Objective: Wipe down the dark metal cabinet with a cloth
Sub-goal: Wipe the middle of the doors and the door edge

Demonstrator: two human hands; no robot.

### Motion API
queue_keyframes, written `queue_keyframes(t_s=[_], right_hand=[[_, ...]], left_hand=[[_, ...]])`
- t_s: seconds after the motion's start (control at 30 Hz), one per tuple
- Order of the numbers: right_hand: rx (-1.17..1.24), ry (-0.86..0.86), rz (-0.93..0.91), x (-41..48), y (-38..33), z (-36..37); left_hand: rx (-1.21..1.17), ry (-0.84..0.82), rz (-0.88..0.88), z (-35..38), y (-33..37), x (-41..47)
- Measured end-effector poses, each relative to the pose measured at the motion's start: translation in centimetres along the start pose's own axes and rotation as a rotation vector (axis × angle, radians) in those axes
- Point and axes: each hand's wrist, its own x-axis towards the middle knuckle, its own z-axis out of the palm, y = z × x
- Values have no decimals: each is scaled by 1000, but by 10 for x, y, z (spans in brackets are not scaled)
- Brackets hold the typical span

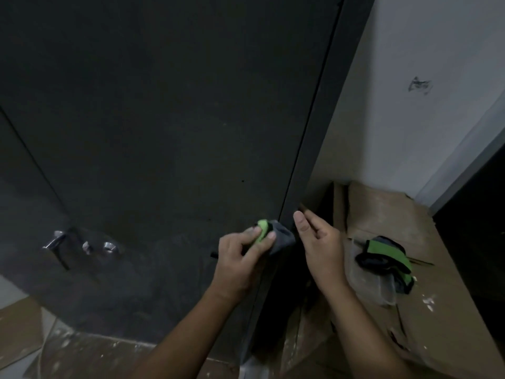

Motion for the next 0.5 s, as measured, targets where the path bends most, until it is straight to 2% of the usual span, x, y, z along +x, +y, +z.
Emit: queue_keyframes(t_s=[0.1,0.13,0.2,0.23,0.27,0.37,0.4,0.5], right_hand=[[31,22,17,-5,2,4],[42,26,9,-8,2,7],[33,28,-2,-12,4,11],[-10,19,-13,-16,6,14],[-58,10,-29,-20,8,19],[-143,25,-96,-38,17,39],[-138,34,-106,-43,19,45],[-100,87,-121,-48,23,58]], left_hand=[[126,-225,200,2,-18,-38],[164,-271,159,-1,-19,-43],[83,-298,-153,-7,-26,-48],[99,-256,-311,-17,-31,-43],[175,-171,-382,-30,-42,-35],[159,265,-609,-59,-78,-23],[132,382,-737,-66,-87,-15],[39,523,-1001,-77,-105,-4]])
